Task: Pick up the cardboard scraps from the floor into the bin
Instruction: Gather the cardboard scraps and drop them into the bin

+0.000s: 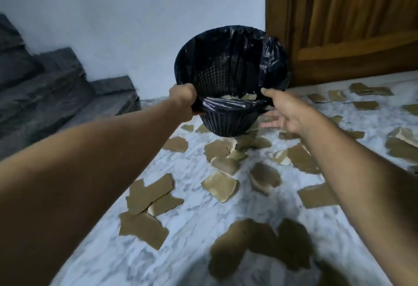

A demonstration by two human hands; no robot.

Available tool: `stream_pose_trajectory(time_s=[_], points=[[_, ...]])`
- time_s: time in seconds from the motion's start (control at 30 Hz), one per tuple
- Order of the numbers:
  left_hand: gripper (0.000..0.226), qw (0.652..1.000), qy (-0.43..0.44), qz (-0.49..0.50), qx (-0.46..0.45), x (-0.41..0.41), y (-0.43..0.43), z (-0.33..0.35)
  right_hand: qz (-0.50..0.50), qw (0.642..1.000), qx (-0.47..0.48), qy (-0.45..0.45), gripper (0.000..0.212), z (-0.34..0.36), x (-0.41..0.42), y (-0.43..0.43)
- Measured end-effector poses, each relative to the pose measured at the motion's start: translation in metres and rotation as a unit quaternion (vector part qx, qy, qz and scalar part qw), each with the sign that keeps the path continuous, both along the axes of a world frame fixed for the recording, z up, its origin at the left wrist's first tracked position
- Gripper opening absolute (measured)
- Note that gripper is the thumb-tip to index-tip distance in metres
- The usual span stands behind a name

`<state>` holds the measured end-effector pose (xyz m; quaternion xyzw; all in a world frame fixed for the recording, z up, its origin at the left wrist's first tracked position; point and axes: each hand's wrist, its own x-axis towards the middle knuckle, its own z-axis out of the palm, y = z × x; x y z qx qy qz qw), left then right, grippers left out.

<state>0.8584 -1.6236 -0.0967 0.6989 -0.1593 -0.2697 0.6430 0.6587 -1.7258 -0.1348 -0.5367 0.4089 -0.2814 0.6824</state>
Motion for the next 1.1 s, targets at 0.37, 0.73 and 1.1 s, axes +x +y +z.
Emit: stream_pose_trajectory(time_s=[0.37, 0.73, 1.1], points=[[0.035, 0.995, 0.054, 0.063, -0.049, 0.149, 0.073, -0.039, -0.042, 0.998, -0.004, 0.051, 0.015, -0.033, 0.158, 0.082], [0.044, 0.967, 0.084, 0.242, 0.007, 0.279, 0.183, -0.071, 0.025, 0.996, -0.019, 0.078, 0.009, -0.044, 0.325, 0.171], [0.084, 0.955, 0.119, 0.266, 0.052, 0.306, 0.181, -0.107, 0.068, 0.997, -0.034, -0.026, 0.016, -0.060, 0.333, 0.179]])
